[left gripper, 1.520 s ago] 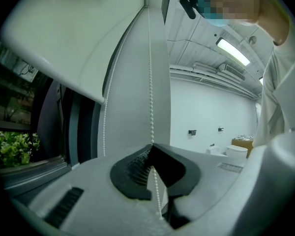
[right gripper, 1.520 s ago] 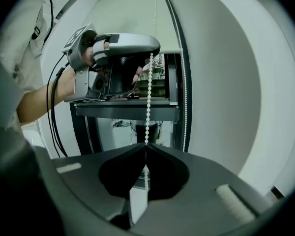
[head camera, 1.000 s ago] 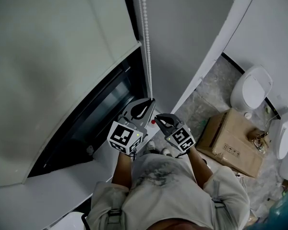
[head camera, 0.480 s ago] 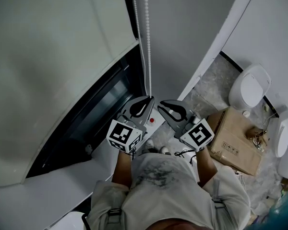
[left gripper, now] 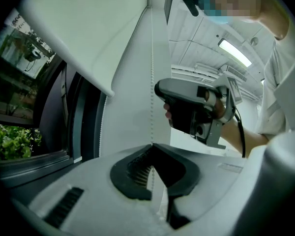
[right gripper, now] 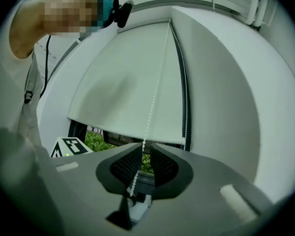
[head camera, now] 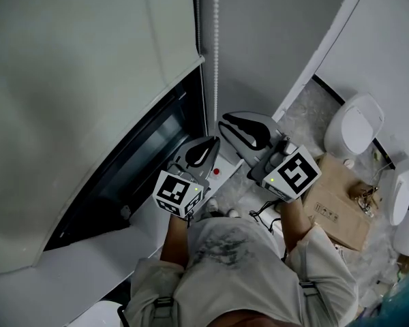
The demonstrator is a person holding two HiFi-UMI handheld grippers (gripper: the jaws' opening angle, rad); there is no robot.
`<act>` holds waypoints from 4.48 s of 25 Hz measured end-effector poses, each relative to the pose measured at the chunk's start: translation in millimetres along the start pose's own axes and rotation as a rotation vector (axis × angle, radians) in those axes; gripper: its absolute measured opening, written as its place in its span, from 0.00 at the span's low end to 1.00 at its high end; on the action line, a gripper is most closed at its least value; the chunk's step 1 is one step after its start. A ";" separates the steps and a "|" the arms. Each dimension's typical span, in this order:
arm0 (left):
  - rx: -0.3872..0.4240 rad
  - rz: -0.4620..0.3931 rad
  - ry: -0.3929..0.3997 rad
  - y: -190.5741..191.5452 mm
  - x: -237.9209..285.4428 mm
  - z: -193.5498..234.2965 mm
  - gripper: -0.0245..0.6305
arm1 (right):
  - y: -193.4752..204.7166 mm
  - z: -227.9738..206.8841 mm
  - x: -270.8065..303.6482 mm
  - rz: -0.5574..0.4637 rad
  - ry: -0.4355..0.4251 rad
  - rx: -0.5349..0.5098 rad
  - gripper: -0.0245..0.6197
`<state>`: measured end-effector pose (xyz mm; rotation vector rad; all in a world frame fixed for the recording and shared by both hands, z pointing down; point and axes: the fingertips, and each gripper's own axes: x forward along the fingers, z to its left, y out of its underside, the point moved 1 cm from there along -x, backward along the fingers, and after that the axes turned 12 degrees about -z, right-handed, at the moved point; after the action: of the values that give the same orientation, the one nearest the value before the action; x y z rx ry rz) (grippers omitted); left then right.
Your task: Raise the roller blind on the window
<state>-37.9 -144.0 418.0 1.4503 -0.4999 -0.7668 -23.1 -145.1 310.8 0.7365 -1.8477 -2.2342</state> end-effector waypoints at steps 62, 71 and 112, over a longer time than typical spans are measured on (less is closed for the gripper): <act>-0.175 0.291 -0.002 167.1 -45.1 -10.1 0.05 | 114.9 23.6 -22.9 0.176 0.062 0.089 0.05; -0.119 0.255 0.001 149.9 -47.8 -15.8 0.06 | 114.8 25.8 -24.9 0.175 0.055 0.072 0.05; 0.167 -0.228 0.075 -138.9 25.2 -15.8 0.06 | 115.0 33.5 -25.6 0.184 0.047 0.062 0.05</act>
<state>-31.8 -145.0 276.1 1.7055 -0.3515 -0.8625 -38.1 -131.4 431.5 0.5958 -1.8866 -2.0385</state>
